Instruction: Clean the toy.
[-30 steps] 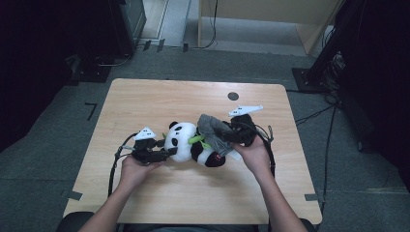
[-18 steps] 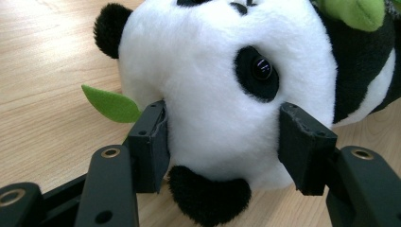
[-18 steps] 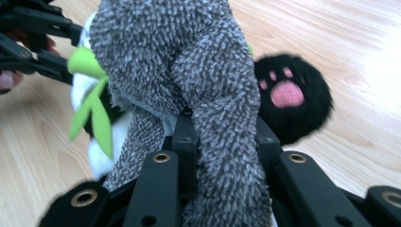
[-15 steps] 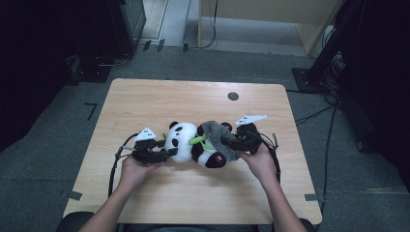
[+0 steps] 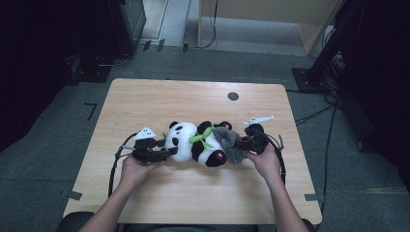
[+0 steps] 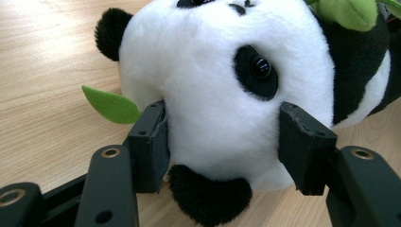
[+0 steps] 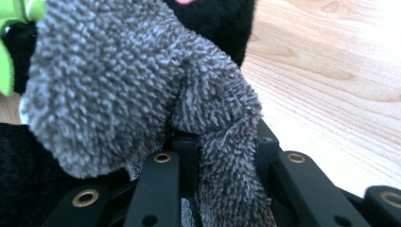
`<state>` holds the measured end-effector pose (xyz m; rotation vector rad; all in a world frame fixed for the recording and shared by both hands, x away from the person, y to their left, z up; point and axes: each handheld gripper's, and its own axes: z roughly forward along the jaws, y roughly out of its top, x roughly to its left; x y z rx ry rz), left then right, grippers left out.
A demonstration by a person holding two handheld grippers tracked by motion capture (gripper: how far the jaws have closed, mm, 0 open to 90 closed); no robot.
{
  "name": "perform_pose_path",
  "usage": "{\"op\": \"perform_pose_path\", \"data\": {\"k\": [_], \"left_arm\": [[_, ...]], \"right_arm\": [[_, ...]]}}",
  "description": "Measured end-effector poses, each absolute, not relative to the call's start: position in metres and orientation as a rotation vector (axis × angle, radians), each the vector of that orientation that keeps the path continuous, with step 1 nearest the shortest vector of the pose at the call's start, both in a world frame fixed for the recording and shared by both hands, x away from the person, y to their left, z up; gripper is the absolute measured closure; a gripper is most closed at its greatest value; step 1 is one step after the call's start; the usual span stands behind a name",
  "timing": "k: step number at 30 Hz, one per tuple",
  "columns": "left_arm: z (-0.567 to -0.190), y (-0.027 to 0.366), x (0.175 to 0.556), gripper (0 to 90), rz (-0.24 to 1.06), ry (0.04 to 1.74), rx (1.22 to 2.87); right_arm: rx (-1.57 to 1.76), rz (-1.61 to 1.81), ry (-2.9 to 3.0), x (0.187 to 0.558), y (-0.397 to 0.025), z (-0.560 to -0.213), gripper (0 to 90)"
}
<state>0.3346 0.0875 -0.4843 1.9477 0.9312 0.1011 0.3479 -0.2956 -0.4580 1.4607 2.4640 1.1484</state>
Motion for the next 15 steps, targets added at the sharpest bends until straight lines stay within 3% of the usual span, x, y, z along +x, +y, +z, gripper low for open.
{"op": "perform_pose_path", "data": {"k": [15], "left_arm": [[-0.484, 0.088, 0.335, 40.6, 0.101, 0.928, 1.951]], "right_arm": [[1.601, 1.026, 2.435, 0.359, -0.317, -0.475, 73.6]]}}
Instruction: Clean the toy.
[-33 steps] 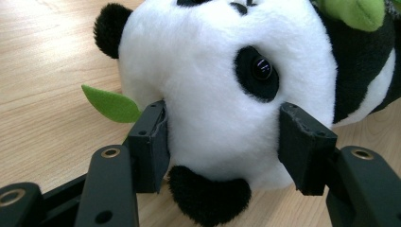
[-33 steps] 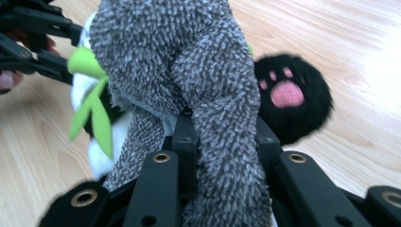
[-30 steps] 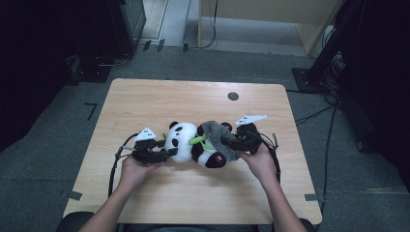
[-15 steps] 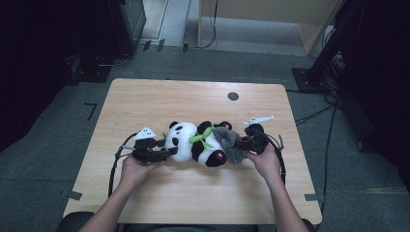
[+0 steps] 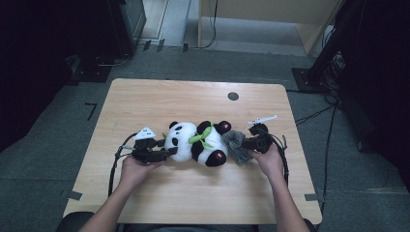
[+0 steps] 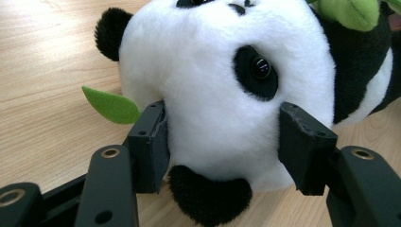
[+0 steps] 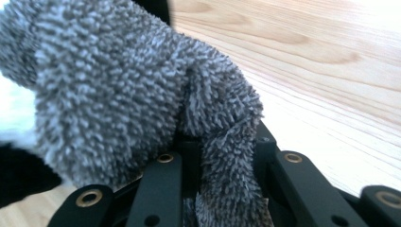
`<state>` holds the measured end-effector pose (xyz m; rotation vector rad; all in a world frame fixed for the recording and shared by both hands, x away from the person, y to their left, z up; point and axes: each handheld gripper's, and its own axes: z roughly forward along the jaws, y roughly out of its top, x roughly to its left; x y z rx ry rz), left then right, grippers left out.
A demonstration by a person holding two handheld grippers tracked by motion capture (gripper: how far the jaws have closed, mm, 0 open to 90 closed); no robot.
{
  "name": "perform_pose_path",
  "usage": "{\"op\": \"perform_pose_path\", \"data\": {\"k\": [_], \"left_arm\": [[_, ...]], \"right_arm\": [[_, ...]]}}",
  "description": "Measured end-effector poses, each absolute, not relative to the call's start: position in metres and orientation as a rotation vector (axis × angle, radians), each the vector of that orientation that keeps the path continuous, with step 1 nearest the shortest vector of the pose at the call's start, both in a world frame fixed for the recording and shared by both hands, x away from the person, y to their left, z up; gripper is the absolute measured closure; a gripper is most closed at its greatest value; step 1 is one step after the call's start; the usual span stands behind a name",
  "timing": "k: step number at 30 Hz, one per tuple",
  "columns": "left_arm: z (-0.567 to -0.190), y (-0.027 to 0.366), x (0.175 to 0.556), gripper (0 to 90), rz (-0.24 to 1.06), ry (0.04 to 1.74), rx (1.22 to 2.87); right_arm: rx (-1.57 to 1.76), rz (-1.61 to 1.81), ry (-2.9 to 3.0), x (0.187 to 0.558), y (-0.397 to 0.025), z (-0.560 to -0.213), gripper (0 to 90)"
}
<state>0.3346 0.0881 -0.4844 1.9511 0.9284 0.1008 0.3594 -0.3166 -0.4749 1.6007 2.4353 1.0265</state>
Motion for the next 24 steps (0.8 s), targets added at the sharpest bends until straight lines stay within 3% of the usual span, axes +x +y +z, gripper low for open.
{"op": "perform_pose_path", "data": {"k": [8, 14, 24], "left_arm": [[-0.484, 0.088, 0.334, 40.5, 0.104, 0.926, 1.956], [-0.485, 0.088, 0.334, 40.5, 0.106, 0.922, 1.957], [-0.485, 0.088, 0.334, 40.5, 0.105, 0.923, 1.952]], "right_arm": [[1.703, 1.005, 2.287, 0.363, -0.341, -0.472, 74.4], [1.650, 1.152, 2.155, 0.352, -0.352, -0.439, 74.5], [1.376, 1.300, 2.222, 0.327, -0.307, -0.380, 74.5]]}}
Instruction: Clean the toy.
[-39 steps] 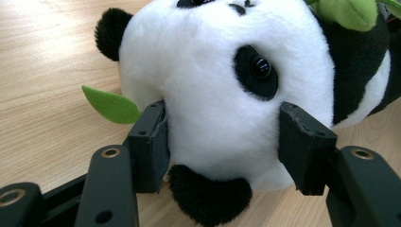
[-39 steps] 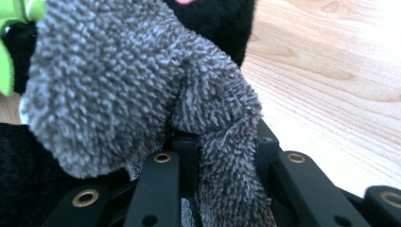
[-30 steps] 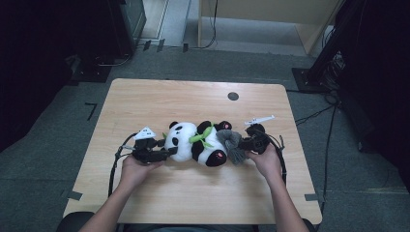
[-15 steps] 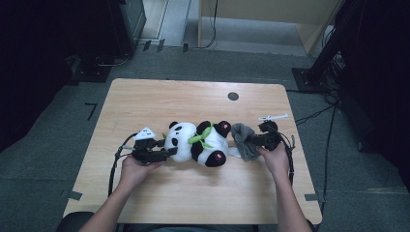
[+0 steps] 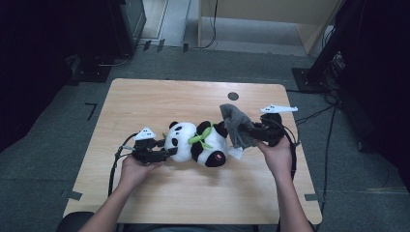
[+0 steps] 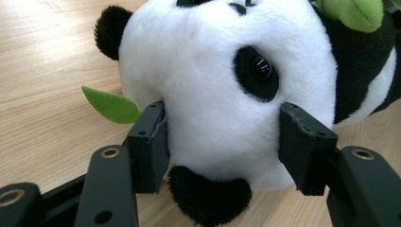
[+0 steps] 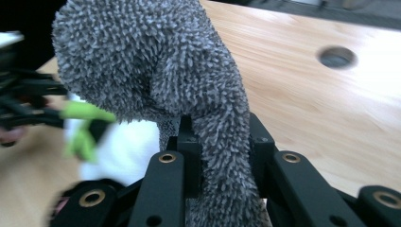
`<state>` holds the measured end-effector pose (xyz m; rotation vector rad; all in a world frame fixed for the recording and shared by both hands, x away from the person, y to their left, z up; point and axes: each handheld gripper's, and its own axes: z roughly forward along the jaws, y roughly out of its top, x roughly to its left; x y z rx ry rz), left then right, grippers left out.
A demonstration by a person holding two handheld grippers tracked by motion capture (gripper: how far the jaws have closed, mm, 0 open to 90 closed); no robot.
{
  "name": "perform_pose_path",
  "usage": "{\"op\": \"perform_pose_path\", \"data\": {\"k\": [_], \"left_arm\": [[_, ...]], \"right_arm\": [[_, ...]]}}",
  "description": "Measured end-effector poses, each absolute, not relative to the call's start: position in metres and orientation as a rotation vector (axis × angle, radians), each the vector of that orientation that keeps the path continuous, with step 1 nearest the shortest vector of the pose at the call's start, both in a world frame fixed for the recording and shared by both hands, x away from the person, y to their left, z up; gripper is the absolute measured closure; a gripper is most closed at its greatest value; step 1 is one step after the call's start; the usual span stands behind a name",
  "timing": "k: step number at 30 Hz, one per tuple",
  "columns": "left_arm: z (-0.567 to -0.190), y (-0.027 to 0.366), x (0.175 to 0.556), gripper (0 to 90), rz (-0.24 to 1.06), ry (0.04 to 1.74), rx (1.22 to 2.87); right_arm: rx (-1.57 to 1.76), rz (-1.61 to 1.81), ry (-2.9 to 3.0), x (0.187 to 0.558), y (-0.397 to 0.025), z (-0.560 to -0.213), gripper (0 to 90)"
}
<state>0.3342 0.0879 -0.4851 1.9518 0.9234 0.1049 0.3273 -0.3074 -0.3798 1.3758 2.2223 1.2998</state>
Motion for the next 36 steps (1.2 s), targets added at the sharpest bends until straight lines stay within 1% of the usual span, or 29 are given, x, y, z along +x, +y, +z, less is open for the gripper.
{"op": "perform_pose_path", "data": {"k": [3, 6, 9, 14, 16, 18, 24, 30, 36], "left_arm": [[-0.485, 0.088, 0.334, 40.5, 0.106, 0.919, 1.956], [-0.485, 0.088, 0.334, 40.5, 0.107, 0.920, 1.956], [-0.485, 0.088, 0.334, 40.5, 0.109, 0.919, 1.956], [-0.485, 0.087, 0.333, 40.4, 0.116, 0.907, 1.970], [-0.485, 0.087, 0.333, 40.4, 0.116, 0.908, 1.970], [-0.485, 0.087, 0.333, 40.4, 0.116, 0.904, 1.970], [-0.485, 0.087, 0.333, 40.3, 0.114, 0.911, 1.960], [-0.485, 0.087, 0.334, 40.2, 0.108, 0.916, 1.951], [-0.485, 0.087, 0.334, 40.2, 0.104, 0.921, 1.944]], "right_arm": [[1.289, 1.321, 2.261, 0.320, -0.290, -0.368, 74.5], [1.229, 1.339, 2.310, 0.316, -0.274, -0.364, 74.5], [1.201, 1.347, 2.383, 0.317, -0.257, -0.375, 74.3], [1.235, 1.209, 2.479, 0.328, -0.241, -0.407, 73.5], [1.259, 1.210, 2.480, 0.332, -0.243, -0.417, 72.3], [1.294, 1.263, 2.474, 0.335, -0.250, -0.421, 71.7], [1.340, 1.277, 2.475, 0.342, -0.267, -0.432, 71.4], [1.388, 1.217, 2.488, 0.346, -0.283, -0.442, 70.3], [1.434, 1.150, 2.490, 0.351, -0.292, -0.452, 71.2]]}}
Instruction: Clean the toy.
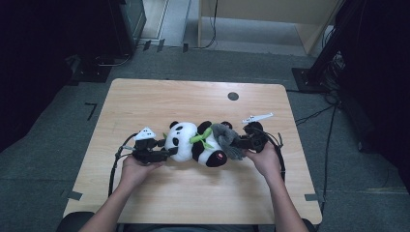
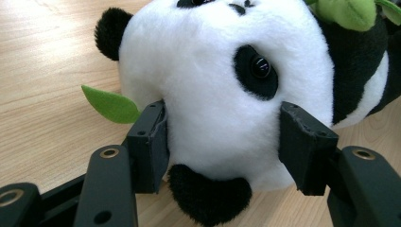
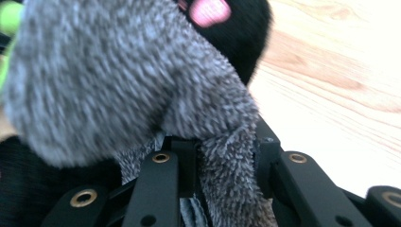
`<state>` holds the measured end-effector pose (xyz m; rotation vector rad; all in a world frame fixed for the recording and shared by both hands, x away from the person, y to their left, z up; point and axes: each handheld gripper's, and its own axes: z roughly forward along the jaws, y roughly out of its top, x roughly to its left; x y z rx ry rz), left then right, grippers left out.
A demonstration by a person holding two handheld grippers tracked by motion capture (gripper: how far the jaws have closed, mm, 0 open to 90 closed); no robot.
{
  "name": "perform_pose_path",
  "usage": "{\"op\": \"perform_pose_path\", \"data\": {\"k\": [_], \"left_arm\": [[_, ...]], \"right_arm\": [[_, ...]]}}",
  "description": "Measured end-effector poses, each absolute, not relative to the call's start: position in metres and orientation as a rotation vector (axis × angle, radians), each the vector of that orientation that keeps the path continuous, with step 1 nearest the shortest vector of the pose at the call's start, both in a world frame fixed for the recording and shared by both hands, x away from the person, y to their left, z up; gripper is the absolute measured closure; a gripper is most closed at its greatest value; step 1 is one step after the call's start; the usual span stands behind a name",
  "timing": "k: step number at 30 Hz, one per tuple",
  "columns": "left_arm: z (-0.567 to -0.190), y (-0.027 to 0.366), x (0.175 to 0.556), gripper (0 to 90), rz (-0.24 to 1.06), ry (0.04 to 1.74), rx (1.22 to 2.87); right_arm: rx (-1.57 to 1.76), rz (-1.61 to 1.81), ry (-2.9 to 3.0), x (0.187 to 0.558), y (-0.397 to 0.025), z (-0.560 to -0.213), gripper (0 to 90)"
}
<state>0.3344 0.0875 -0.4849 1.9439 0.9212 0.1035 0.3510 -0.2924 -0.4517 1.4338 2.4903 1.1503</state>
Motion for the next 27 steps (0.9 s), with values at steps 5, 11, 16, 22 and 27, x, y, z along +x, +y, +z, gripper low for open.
{"op": "perform_pose_path", "data": {"k": [5, 11, 16, 22, 27], "left_arm": [[-0.485, 0.088, 0.335, 40.0, 0.101, 0.920, 1.939], [-0.486, 0.089, 0.335, 39.9, 0.105, 0.910, 1.944], [-0.486, 0.089, 0.335, 39.5, 0.110, 0.906, 1.948], [-0.486, 0.088, 0.335, 39.0, 0.126, 0.890, 1.943], [-0.485, 0.087, 0.335, 38.6, 0.123, 0.895, 1.944]], "right_arm": [[1.482, 1.084, 2.490, 0.355, -0.299, -0.460, 72.1], [1.555, 1.019, 2.452, 0.360, -0.312, -0.467, 73.7], [1.634, 0.993, 2.316, 0.360, -0.338, -0.456, 74.8], [1.594, 1.249, 2.213, 0.343, -0.352, -0.414, 75.4], [1.419, 1.290, 2.272, 0.331, -0.320, -0.380, 75.6]]}}
